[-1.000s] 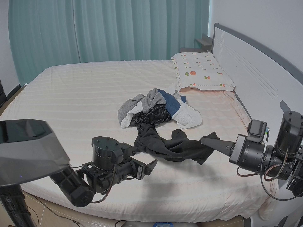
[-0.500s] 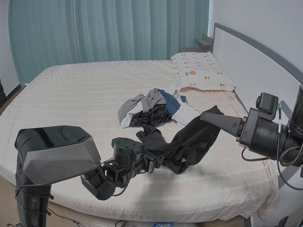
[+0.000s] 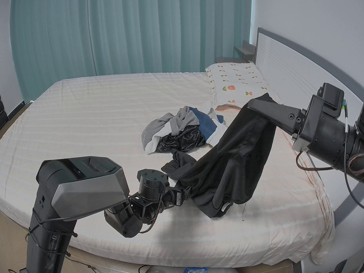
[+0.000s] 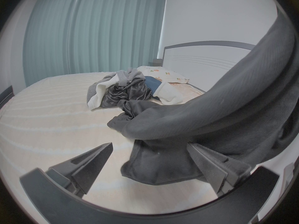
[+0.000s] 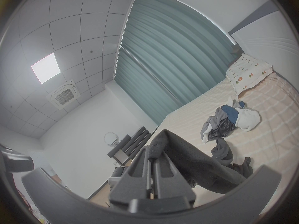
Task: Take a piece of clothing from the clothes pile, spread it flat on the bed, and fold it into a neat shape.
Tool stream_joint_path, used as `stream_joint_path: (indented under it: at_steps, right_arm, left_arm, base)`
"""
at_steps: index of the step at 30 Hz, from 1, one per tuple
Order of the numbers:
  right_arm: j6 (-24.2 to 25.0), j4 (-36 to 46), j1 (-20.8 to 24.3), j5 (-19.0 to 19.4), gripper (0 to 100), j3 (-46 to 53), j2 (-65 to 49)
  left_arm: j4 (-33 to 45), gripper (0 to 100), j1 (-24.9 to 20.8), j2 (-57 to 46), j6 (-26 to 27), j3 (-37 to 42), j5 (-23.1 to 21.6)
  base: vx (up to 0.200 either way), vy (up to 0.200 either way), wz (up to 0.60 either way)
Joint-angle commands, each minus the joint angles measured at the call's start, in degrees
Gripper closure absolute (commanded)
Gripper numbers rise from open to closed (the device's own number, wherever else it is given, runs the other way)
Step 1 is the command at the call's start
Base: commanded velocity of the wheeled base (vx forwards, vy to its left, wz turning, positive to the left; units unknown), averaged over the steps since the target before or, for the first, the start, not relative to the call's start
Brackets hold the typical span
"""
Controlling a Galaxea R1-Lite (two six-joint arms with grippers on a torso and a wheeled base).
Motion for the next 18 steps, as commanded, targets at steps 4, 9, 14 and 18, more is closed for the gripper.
stream_joint_path:
  at_steps: [4, 9, 14, 18]
  right_arm:
    - [-0.03, -0.01, -5.04, 1.2, 100, -1.01, 1.41]
    - [0.49, -0.71, -8.64, 2.26, 100, -0.84, 5.27]
    - [0.76, -0.89, -10.22, 2.52, 100, -1.36, 7.47]
    - [0.76, -0.98, -10.4, 2.52, 100, -1.45, 8.0]
  left_arm:
    - [0.02, 0, 7.47, 0.71, -5.18, -6.27, 3.28]
    - [0.72, 0, 13.45, 0.54, -8.87, -8.99, 3.64]
    - [0.72, 0, 16.0, 0.54, -10.19, -7.94, 3.64]
    - [0.72, 0, 16.0, 0.54, -10.54, -4.77, 2.84]
  base:
    - [0.0, 0.0, 0.0]
    - [0.0, 0.0, 0.0]
    - [0.0, 0.0, 0.0]
    - [0.0, 0.0, 0.0]
